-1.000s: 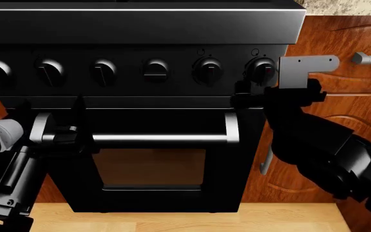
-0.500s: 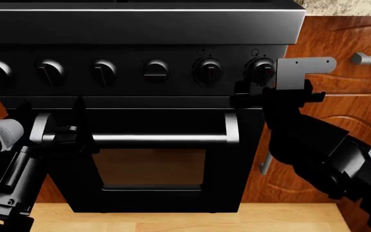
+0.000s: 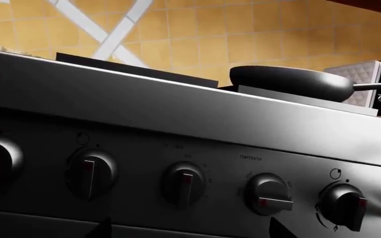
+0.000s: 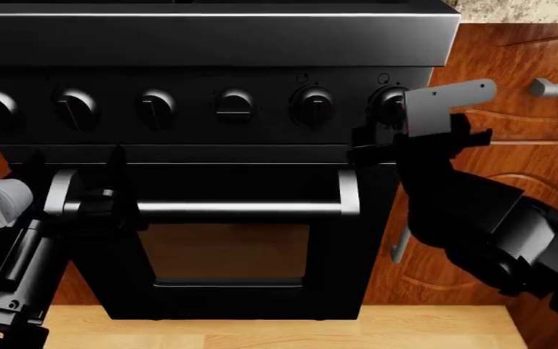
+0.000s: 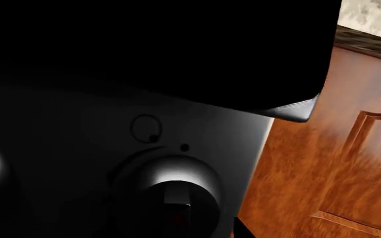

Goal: Pick the croissant and place it on the pan. Then turn on the stove to warm the croissant.

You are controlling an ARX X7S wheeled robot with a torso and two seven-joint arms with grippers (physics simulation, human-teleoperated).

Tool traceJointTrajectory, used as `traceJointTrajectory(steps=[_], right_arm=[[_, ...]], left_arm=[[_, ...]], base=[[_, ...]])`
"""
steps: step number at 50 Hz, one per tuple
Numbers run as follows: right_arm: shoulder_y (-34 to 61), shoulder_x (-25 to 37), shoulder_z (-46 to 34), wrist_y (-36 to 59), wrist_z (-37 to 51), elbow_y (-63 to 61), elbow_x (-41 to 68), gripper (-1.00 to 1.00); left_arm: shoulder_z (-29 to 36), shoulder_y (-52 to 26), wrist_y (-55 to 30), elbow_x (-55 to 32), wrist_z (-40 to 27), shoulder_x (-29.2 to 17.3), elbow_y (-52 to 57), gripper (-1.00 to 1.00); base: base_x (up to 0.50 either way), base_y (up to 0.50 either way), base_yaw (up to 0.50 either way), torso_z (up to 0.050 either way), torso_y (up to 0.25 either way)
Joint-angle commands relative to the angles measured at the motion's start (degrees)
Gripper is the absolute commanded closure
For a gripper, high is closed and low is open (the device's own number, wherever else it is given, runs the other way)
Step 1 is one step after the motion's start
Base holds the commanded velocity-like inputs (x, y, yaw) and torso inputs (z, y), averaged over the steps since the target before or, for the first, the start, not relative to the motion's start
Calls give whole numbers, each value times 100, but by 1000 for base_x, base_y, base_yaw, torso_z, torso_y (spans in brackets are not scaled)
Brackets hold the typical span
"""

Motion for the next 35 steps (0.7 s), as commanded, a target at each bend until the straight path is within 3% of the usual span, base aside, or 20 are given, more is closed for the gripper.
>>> traceJointTrajectory(steps=[1, 35], right_arm=[[286, 20, -173, 394, 56, -159, -644, 100], [650, 25, -606, 958, 86, -233, -1320, 100]], left_arm=[[6, 13, 22, -3, -19, -21, 6, -100], [67, -32, 25, -51, -103, -103, 9, -100]], base=[[0, 0, 0, 0, 0], [-3, 0, -1, 0, 3]])
